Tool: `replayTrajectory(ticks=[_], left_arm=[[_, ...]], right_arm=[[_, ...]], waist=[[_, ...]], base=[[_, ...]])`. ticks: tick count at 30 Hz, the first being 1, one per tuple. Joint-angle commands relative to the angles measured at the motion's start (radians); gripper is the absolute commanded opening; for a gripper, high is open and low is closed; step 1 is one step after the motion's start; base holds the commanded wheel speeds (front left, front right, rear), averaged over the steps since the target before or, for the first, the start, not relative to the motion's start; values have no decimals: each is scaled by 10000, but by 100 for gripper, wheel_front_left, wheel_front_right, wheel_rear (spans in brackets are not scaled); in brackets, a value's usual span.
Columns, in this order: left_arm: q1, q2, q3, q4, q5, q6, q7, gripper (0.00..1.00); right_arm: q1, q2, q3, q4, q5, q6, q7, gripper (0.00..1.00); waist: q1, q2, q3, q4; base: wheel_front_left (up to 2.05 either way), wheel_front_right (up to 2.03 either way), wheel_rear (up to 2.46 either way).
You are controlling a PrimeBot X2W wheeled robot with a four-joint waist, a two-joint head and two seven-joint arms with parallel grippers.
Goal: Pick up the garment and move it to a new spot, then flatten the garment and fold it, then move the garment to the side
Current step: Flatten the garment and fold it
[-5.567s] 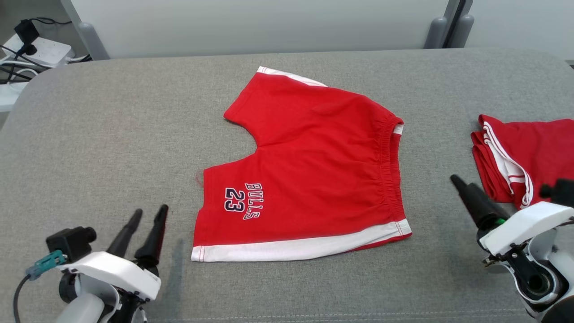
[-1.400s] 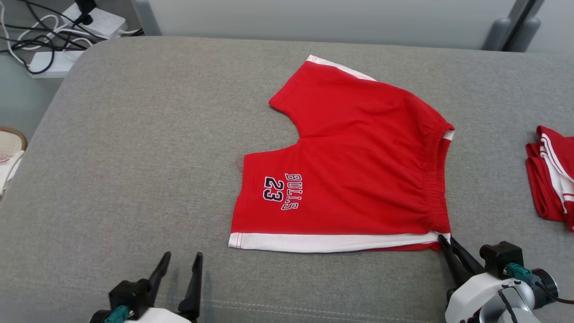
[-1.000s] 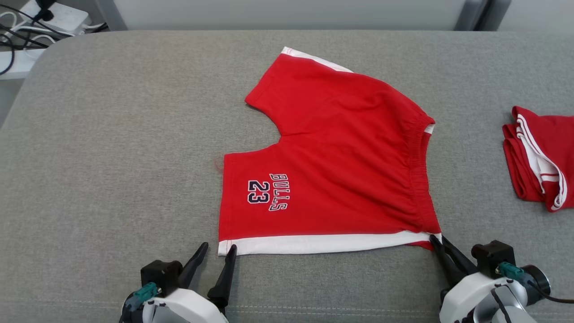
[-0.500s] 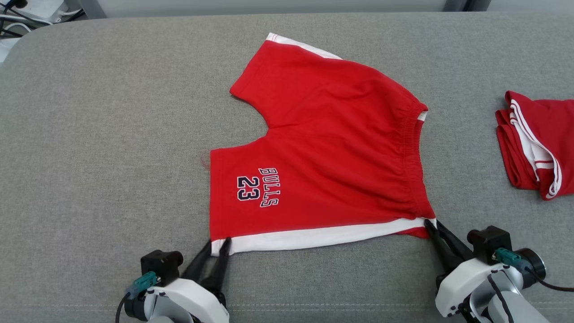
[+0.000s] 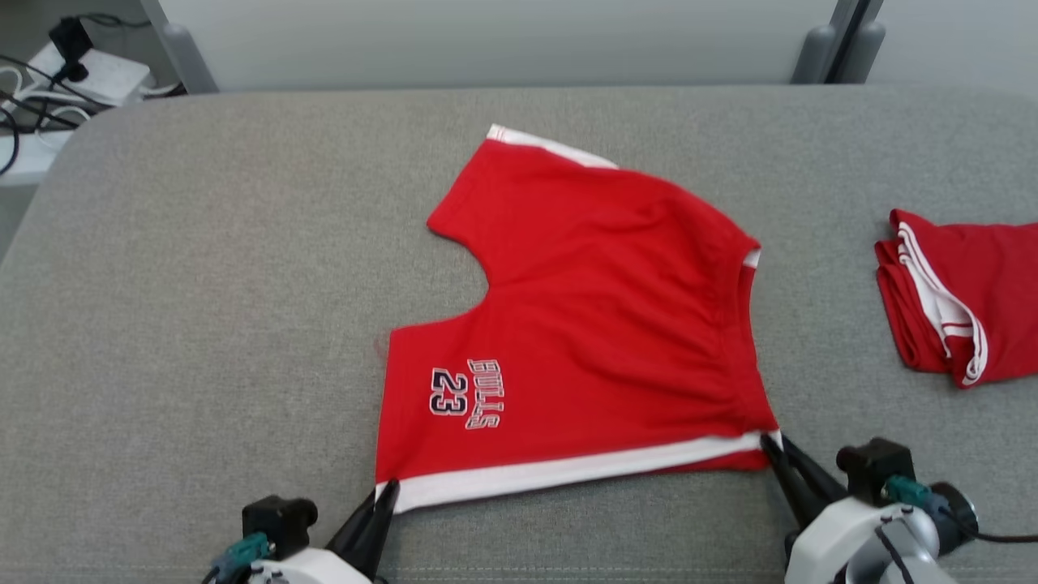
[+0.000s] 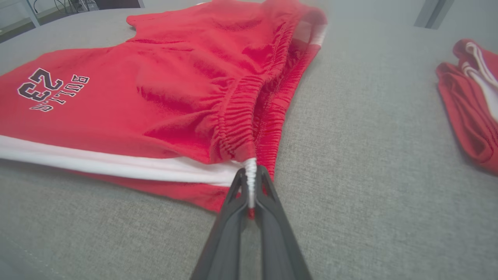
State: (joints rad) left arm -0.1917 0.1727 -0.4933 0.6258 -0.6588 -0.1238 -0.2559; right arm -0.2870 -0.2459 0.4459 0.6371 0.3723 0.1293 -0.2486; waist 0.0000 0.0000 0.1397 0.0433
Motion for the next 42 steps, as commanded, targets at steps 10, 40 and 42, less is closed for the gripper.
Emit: replayTrajectory(ticks=[10, 40, 42], left_arm=[[574, 618, -361, 410, -882, -69, -59, 0], [-5206, 2646, -1217, -1793, -1946, -69, 2090, 0], [-6022, 2923, -1545, -1718, -2195, -69, 2584, 0]], right_arm=[[936, -619, 1657, 106, 1106, 14, -132, 0], [-1180, -775, -2, -1803, 3188, 14, -109, 0], [-1591, -620, -39, -1783, 3246, 14, -112, 0]], waist=[[0, 0, -1277, 2], [0, 0, 1329, -828], [0, 0, 1724, -1038]], base=[[0, 0, 0], [0, 0, 0], [0, 0, 0]])
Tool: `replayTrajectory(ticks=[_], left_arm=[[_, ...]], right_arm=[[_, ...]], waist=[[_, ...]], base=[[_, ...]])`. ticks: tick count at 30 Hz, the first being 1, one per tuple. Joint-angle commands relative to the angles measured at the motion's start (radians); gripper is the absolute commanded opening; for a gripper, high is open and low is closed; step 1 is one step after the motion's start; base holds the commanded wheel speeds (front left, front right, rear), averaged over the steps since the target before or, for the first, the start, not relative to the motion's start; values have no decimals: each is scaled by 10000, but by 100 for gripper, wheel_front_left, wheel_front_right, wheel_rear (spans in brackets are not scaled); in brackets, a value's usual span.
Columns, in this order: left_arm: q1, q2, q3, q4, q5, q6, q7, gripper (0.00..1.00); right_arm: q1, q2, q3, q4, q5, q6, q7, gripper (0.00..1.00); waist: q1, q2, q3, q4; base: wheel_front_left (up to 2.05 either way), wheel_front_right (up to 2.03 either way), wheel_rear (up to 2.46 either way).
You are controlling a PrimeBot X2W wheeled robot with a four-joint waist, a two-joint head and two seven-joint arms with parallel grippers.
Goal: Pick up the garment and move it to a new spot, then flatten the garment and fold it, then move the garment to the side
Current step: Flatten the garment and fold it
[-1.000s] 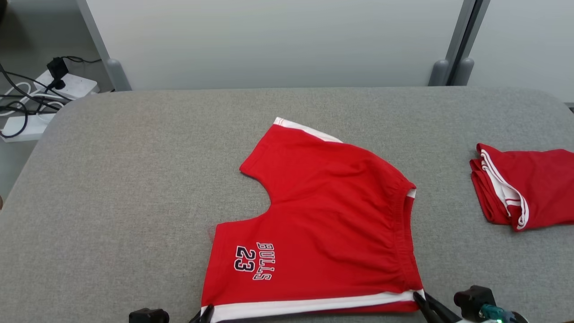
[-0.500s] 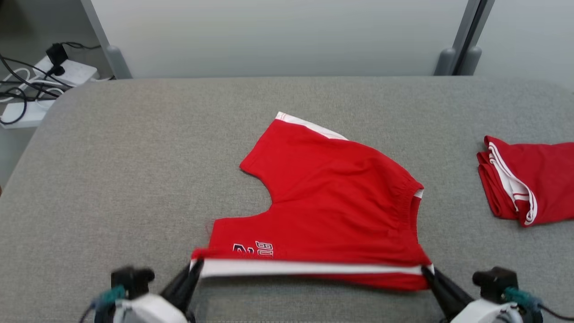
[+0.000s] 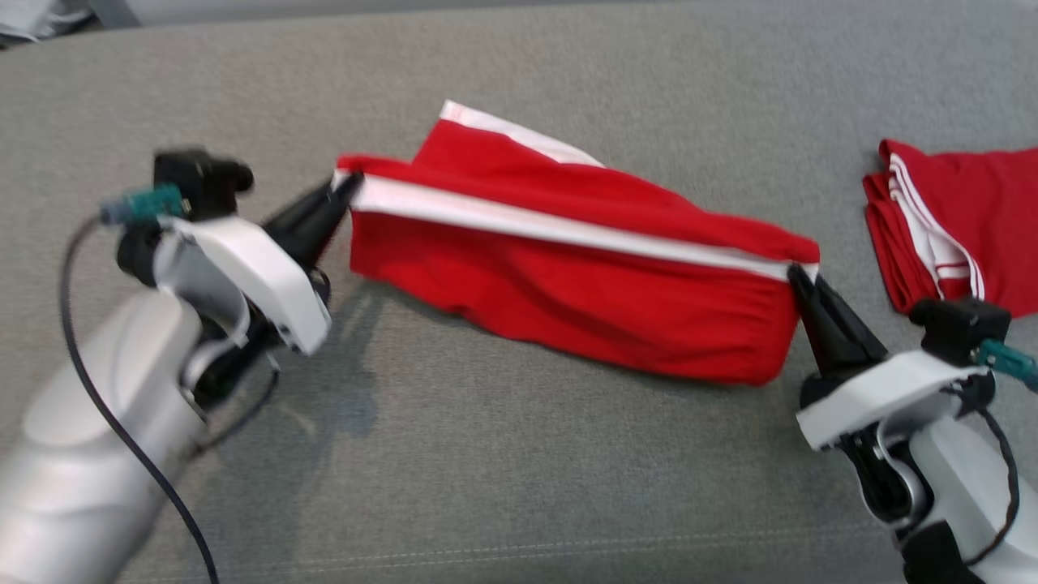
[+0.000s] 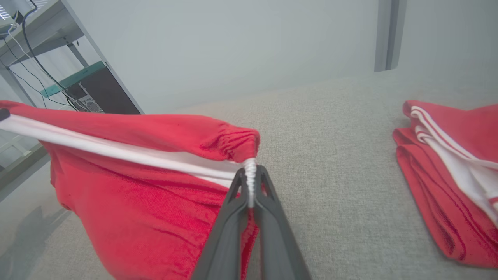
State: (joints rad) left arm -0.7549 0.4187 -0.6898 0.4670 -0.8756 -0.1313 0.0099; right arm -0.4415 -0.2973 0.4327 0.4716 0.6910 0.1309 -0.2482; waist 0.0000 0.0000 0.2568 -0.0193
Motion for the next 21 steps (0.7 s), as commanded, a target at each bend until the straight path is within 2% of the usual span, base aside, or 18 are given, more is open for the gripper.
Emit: replayTrajectory(ticks=[1, 7, 13, 21], left_arm=[[-752, 586, 312, -39, -185, 6, 126, 0], [-2432, 1244, -457, 514, -737, 6, 822, 0], [-3454, 1562, -704, 1038, -1430, 6, 976, 0], [-4429, 1969, -989, 1971, -1517, 6, 1040, 0]], right_arm=[[-236, 6, 59, -120, 144, -2, -118, 0], [-1208, 594, 225, 58, 311, -2, -130, 0], [-1687, 1190, 304, 110, 512, -2, -133, 0], [-1957, 1935, 580, -126, 629, -2, -134, 0]], waist=[[0, 0, 739, -523], [0, 0, 1574, -1243], [0, 0, 2174, -1922], [0, 0, 2859, -2688]], base=[[0, 0, 0], [0, 0, 0], [0, 0, 0], [0, 0, 0]])
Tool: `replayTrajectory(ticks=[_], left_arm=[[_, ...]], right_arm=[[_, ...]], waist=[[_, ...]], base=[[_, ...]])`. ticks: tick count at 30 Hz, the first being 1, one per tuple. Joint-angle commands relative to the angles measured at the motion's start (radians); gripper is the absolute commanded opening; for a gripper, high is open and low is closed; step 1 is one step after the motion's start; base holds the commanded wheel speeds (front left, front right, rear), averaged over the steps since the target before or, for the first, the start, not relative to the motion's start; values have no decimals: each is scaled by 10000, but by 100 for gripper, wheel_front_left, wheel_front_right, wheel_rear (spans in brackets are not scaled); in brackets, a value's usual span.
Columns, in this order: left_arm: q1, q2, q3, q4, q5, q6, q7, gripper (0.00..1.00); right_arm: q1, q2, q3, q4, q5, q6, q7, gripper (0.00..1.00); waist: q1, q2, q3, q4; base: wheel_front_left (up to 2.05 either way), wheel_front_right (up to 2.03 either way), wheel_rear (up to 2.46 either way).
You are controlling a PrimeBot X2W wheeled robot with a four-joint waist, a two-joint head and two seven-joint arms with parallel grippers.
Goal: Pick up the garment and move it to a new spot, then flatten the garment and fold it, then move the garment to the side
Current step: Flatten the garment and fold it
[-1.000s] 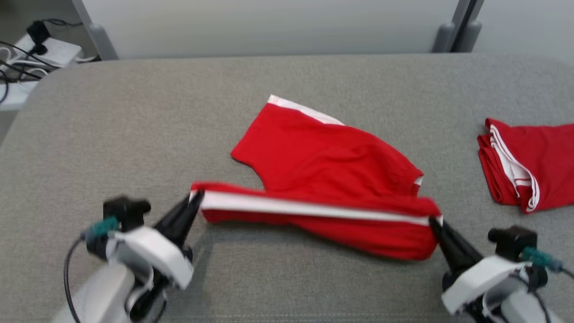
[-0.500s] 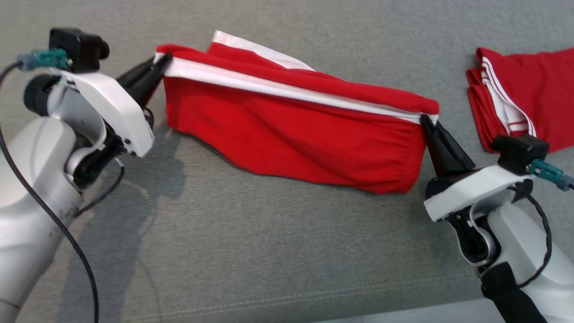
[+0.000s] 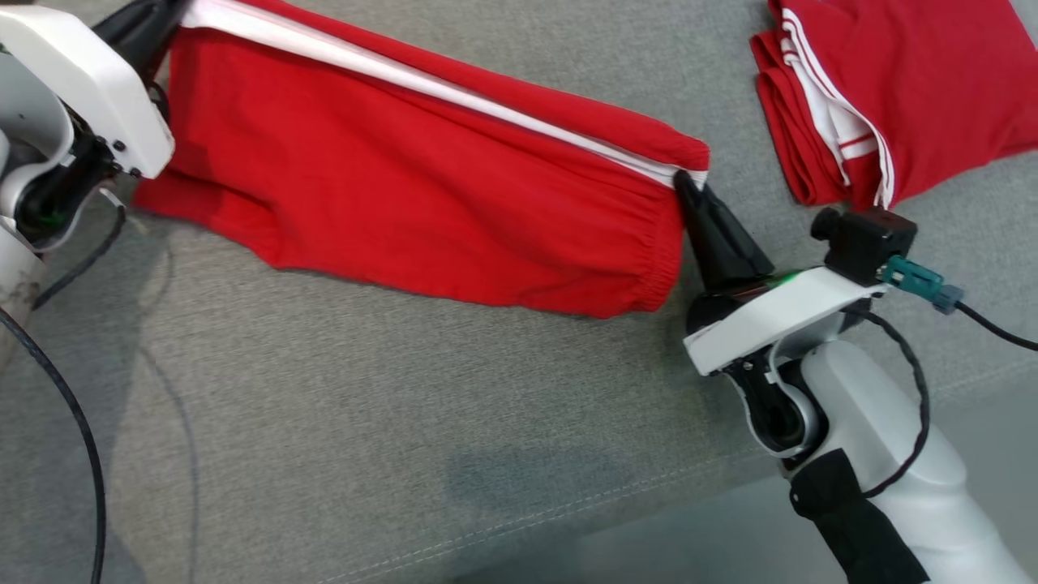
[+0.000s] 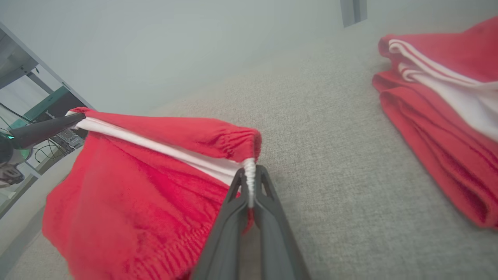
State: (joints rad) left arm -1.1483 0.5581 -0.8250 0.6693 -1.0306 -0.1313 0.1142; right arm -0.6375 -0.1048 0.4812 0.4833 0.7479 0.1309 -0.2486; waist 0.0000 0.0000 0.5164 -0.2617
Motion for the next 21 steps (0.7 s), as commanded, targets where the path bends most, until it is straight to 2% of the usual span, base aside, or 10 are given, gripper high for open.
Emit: replayTrajectory(ticks=[1, 4, 5, 7, 8, 9, 14, 21], left_arm=[[-590, 597, 332, 124, 88, 6, -2, 0], [-790, 586, 306, 671, 199, 13, -68, 0], [-830, 556, 288, 830, 250, 16, -146, 20], [-886, 466, 282, 1093, 293, 17, -321, 100], [-919, 423, 260, 1201, 347, 16, -428, 100], [-939, 376, 231, 1296, 392, 16, -516, 100], [-945, 245, 101, 1538, 628, 13, -1102, 100], [-293, -16, 87, 1793, 756, 15, -2696, 100]], right_arm=[[-38, 85, 166, -279, 81, -2, -130, 0], [-168, 257, 313, -351, 130, -2, -131, 0], [-200, 303, 363, -375, 154, -2, -131, 2], [-244, 373, 392, -393, 184, -2, -131, 42], [-248, 400, 385, -393, 222, -2, -131, 77], [-254, 417, 367, -384, 201, -2, -131, 100], [-154, 334, 24, -325, -55, -2, -131, 100], [545, -171, -1087, -724, -940, -2, -131, 100]], waist=[[0, 0, 328, -332], [0, 0, 482, -506], [0, 0, 508, -538], [0, 0, 560, -564], [0, 0, 578, -559], [0, 0, 584, -544], [0, 0, 435, -358], [0, 0, -273, 117]], base=[[0, 0, 0], [0, 0, 0], [0, 0, 0], [0, 0, 0], [0, 0, 0], [0, 0, 0], [0, 0, 0], [0, 0, 0]])
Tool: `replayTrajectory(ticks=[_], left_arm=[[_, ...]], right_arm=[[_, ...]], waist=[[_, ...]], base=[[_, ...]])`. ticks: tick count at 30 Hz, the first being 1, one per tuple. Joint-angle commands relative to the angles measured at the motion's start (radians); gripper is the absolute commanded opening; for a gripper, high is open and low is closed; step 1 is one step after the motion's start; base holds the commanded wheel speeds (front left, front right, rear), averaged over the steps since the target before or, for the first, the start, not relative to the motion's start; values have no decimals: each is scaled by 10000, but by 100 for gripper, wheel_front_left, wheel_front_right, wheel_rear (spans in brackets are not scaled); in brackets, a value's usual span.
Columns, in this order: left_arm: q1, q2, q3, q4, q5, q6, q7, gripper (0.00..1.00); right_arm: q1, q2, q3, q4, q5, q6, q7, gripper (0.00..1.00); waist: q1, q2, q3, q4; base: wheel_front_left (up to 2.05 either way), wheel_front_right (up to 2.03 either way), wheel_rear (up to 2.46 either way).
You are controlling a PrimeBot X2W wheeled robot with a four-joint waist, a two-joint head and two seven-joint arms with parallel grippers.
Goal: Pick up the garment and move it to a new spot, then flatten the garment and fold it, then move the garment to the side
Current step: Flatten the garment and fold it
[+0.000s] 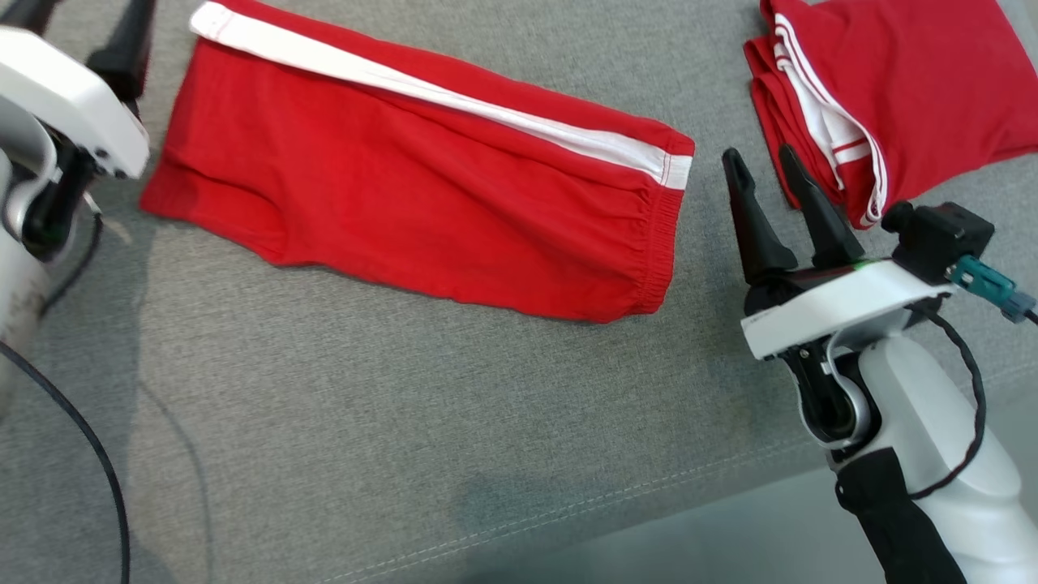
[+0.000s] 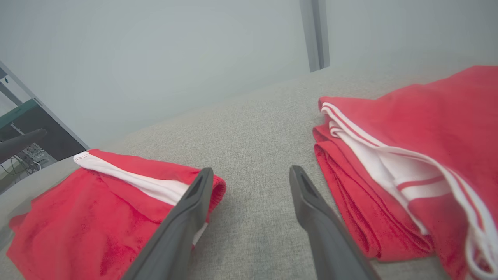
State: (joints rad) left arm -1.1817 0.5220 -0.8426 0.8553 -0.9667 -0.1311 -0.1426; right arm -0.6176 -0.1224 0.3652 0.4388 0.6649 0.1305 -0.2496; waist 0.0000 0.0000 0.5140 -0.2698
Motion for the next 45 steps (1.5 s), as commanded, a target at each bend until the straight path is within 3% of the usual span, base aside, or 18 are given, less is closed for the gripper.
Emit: replayTrajectory(ticks=[1, 8, 19, 33, 34, 35, 36, 37, 45], left_arm=[[212, 274, 278, -10, 105, 35, -350, 100], [1431, -334, 554, 122, 63, 230, -1121, 100], [2726, -1010, 1699, 109, 329, 281, -1189, 100], [2614, -1734, 1461, 2180, 235, 108, -557, 100], [2592, -1771, 1463, 2297, 197, 103, -479, 69], [2592, -1771, 1463, 2297, 197, 103, -479, 69], [2582, -1809, 1421, 2408, 196, 97, -372, 24], [2570, -1853, 1413, 2469, 173, 89, -360, 0], [2873, -2241, 1251, 2513, -46, 21, -408, 0]], right_arm=[[464, -38, -63, -354, -250, 2, -122, 100], [1179, -172, -730, -747, -1312, 2, -122, 100], [1539, -128, -755, -825, -1640, 2, -122, 100], [1547, 5, -564, -664, -1639, 2, -122, 100], [1543, 21, -568, -658, -1637, 2, -122, 100], [1543, 21, -568, -658, -1637, 2, -122, 100], [1545, 34, -579, -654, -1635, 2, -122, 100], [1551, 41, -596, -651, -1637, 2, -122, 100], [1676, 32, -814, -596, -1675, 2, -122, 100]], waist=[[0, 0, -367, 263], [0, 0, -1046, 679], [0, 0, -1088, 652], [0, 0, -1024, 176], [0, 0, -1022, 158], [0, 0, -1022, 158], [0, 0, -1026, 149], [0, 0, -1037, 149], [0, 0, -1354, 494]], base=[[0, 0, 0], [0, 0, 0], [0, 0, 0], [0, 0, 0], [0, 0, 0], [0, 0, 0], [0, 0, 0], [0, 0, 0], [0, 0, 0]])
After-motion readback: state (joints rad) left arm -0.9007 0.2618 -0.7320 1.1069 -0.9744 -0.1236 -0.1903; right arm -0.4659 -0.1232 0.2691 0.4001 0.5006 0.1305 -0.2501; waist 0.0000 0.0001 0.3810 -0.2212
